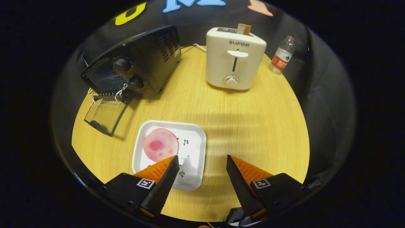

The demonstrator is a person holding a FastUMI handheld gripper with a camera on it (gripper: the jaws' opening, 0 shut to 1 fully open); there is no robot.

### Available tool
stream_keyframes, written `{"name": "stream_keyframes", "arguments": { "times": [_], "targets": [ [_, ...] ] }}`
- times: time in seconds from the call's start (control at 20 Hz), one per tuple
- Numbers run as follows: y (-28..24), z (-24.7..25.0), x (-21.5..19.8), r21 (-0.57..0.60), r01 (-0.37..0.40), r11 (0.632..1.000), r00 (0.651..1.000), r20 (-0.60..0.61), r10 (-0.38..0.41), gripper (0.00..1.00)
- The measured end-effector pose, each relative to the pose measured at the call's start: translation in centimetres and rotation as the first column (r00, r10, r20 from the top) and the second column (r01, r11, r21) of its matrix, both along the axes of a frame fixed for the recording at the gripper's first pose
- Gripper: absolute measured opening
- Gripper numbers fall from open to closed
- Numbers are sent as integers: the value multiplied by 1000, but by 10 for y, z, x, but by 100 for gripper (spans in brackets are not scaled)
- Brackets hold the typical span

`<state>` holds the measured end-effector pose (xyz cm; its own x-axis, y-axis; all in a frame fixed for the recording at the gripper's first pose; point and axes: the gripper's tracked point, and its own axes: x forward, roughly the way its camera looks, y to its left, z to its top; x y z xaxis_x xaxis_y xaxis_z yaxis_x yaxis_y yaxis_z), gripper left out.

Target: Open the toaster oven, put the food inside, and close the toaster oven door.

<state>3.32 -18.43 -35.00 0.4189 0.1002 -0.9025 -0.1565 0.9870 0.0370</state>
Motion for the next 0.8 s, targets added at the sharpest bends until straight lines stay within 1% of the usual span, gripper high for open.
{"name": "stream_keyframes", "arguments": {
  "times": [0.15,0.3,0.4,0.5,0.55,0.65,0.8],
  "targets": [
    [4,-13,0,36,-2,999,998,-61,4,96],
    [4,-21,4,56,19,998,994,-106,-13,96],
    [2,-26,3,57,28,998,990,-136,-20,82],
    [2,-27,7,67,33,997,990,-139,-23,68],
    [-3,-26,7,61,42,997,989,-144,-33,61],
    [-16,-25,8,39,86,996,985,-154,-79,47],
    [-15,-30,7,83,110,990,974,-206,-91,26]
  ]
}}
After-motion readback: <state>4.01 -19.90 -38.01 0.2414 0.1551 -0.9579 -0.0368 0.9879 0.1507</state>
